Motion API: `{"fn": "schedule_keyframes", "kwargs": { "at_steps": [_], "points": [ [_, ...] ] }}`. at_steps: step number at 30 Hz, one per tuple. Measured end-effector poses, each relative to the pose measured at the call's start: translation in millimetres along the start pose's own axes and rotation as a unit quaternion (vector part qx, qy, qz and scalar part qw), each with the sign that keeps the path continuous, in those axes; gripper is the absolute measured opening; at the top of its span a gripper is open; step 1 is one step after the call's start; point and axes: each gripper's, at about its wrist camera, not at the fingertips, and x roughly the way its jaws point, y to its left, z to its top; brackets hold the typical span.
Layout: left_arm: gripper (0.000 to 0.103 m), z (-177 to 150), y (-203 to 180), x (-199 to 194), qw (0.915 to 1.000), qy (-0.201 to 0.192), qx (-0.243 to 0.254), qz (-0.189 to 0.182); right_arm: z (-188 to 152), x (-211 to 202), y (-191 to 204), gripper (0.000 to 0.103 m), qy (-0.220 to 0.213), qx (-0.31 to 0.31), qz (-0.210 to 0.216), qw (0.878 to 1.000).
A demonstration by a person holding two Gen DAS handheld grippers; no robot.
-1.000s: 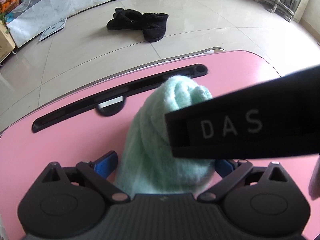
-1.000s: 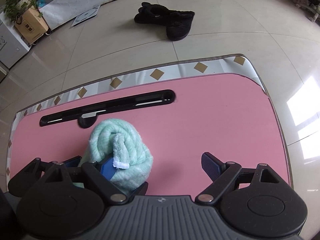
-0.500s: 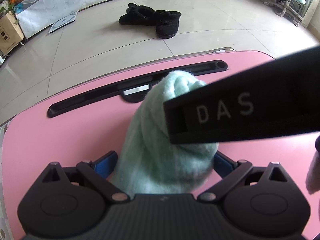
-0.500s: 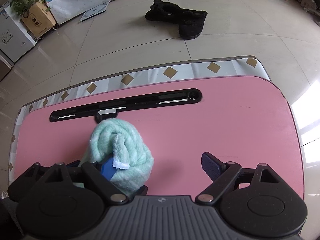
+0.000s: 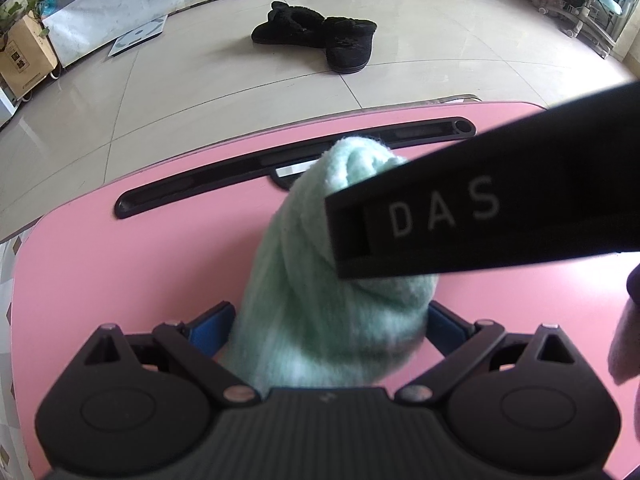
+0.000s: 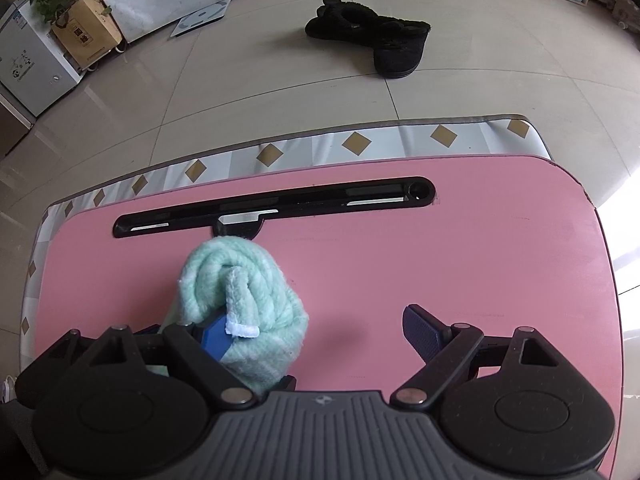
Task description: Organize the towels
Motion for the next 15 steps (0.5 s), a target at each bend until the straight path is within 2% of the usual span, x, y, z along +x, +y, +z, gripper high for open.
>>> {"fn": "schedule_keyframes", "kwargs": {
  "at_steps": [15],
  "points": [
    [0.100,-6,17,-2,0.9999,0.002,-0.014,0.006,0,3,17,0.086,0.002,-0.011,0.007,1.000]
  ]
}}
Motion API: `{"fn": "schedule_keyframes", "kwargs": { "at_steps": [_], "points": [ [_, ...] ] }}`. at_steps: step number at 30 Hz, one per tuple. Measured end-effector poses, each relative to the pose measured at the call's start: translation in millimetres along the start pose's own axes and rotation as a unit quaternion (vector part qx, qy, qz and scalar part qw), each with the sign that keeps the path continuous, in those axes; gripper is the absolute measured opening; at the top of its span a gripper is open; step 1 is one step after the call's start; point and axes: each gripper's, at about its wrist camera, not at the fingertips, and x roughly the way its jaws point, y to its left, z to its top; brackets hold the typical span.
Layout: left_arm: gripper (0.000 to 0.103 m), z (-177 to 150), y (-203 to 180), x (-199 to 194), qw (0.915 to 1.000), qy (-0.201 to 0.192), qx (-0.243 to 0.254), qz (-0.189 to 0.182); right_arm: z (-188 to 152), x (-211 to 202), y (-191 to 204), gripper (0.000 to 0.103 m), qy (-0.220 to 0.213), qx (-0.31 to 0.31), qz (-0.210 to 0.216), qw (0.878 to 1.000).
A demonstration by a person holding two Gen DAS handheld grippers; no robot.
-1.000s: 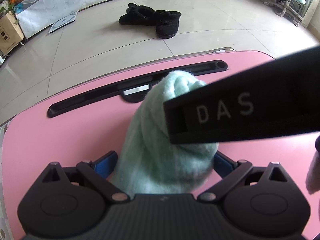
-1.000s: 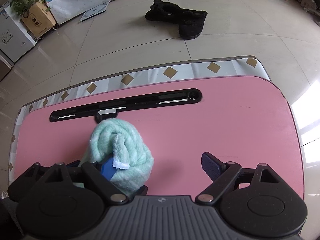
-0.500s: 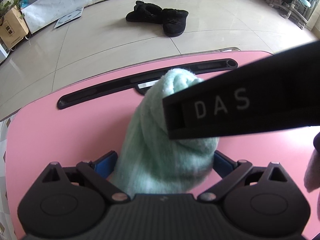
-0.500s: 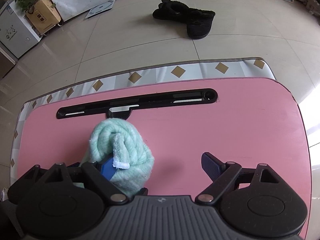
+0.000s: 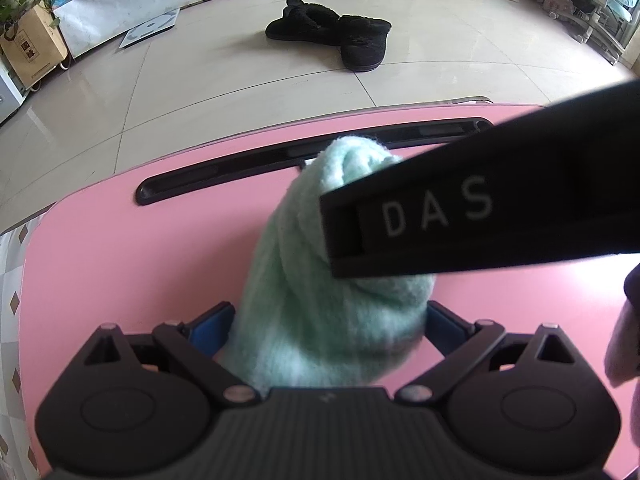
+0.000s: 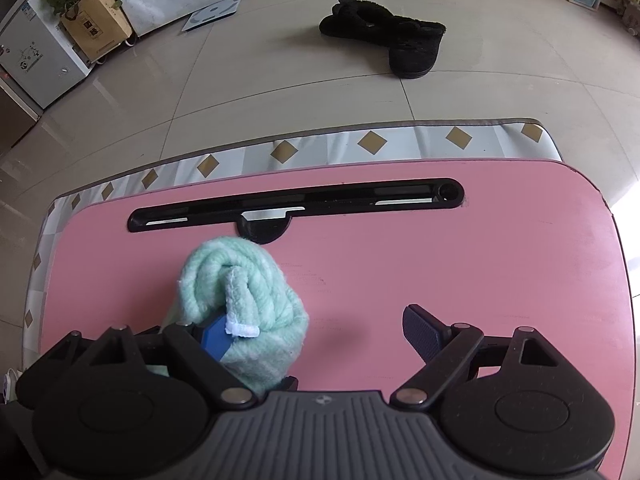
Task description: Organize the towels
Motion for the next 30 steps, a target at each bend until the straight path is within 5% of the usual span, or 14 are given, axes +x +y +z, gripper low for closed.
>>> {"fn": "schedule_keyframes", "kwargs": {
  "at_steps": [30],
  "points": [
    [0.103,-6,41,-3,0.9988,0.005,-0.044,0.018,3,17,44,0.087,0.004,-0.020,0.021,1.000]
  ]
}}
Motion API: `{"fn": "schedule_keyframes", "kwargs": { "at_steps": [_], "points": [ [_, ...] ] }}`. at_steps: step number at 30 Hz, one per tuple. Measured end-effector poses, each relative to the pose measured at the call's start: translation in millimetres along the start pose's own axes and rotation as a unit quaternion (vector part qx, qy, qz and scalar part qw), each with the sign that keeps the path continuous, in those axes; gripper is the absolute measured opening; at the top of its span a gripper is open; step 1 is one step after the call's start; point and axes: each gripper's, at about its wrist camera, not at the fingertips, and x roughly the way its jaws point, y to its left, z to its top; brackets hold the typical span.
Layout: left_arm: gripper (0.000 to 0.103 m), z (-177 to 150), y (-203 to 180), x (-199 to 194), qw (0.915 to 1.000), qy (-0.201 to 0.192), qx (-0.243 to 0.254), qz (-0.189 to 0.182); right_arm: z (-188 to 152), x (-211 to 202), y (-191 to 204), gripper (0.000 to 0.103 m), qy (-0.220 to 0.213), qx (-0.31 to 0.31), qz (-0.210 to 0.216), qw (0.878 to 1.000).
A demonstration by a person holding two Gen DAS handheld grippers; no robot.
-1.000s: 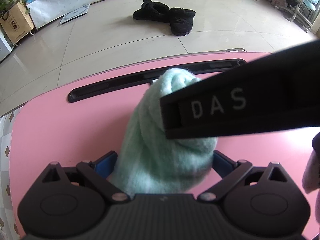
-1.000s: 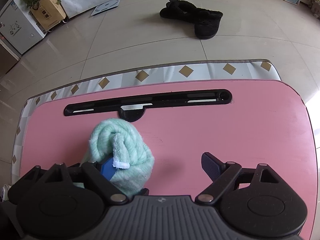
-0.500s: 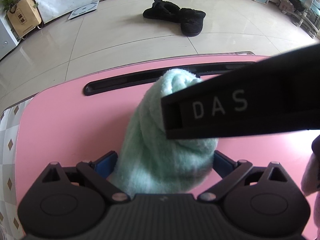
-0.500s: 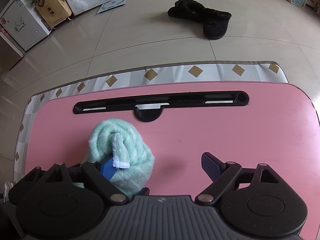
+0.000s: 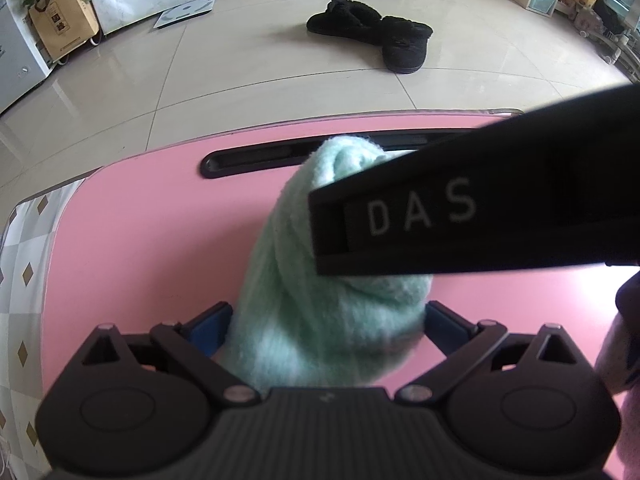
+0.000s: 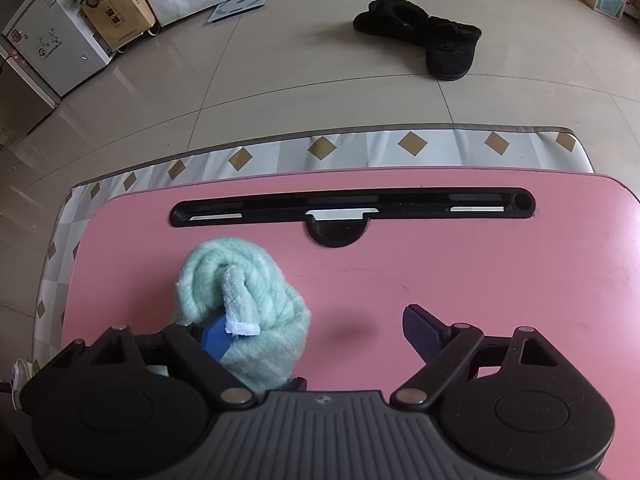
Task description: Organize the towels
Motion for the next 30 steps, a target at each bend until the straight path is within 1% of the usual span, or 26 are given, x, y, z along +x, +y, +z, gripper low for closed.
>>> {"fn": "schedule_keyframes", "kwargs": {
  "at_steps": [9,30],
  "points": [
    [0.103,-2,18,0,0.9999,0.001,-0.014,0.004,1,5,14,0.087,0.001,-0.008,0.008,1.000],
    [0.103,-9,51,-4,0.9978,0.000,-0.061,0.026,4,17,50,0.087,0.005,-0.020,0.033,0.999]
  ]
}}
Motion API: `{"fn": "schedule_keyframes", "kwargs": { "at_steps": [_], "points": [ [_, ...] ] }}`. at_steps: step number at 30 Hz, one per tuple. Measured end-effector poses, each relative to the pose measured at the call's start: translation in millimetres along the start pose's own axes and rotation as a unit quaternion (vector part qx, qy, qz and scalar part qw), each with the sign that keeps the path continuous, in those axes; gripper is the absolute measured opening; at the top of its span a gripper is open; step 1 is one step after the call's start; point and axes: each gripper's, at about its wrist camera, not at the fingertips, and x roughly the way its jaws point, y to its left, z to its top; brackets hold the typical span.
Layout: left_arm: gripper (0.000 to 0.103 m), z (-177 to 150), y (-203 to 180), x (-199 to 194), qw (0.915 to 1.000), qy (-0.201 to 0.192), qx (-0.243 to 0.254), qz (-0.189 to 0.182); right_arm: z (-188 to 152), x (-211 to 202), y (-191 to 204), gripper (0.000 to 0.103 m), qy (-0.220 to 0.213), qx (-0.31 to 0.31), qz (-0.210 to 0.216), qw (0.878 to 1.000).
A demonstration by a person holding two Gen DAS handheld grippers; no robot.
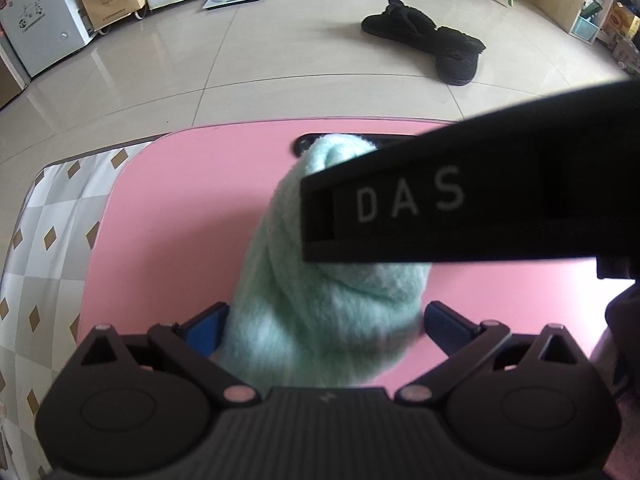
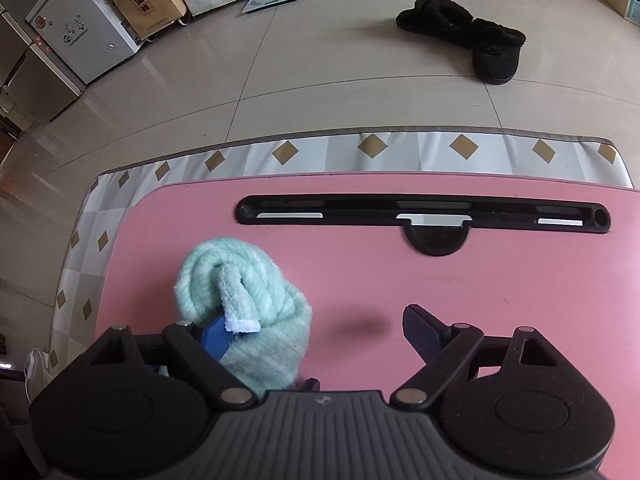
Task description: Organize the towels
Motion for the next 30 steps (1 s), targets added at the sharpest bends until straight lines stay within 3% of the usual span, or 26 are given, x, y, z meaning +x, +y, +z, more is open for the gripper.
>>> {"fn": "schedule_keyframes", "kwargs": {
  "at_steps": [30],
  "points": [
    [0.103,6,75,2,0.9964,-0.001,-0.079,0.033,10,32,71,0.087,0.000,-0.032,0.049,0.998]
  ]
}}
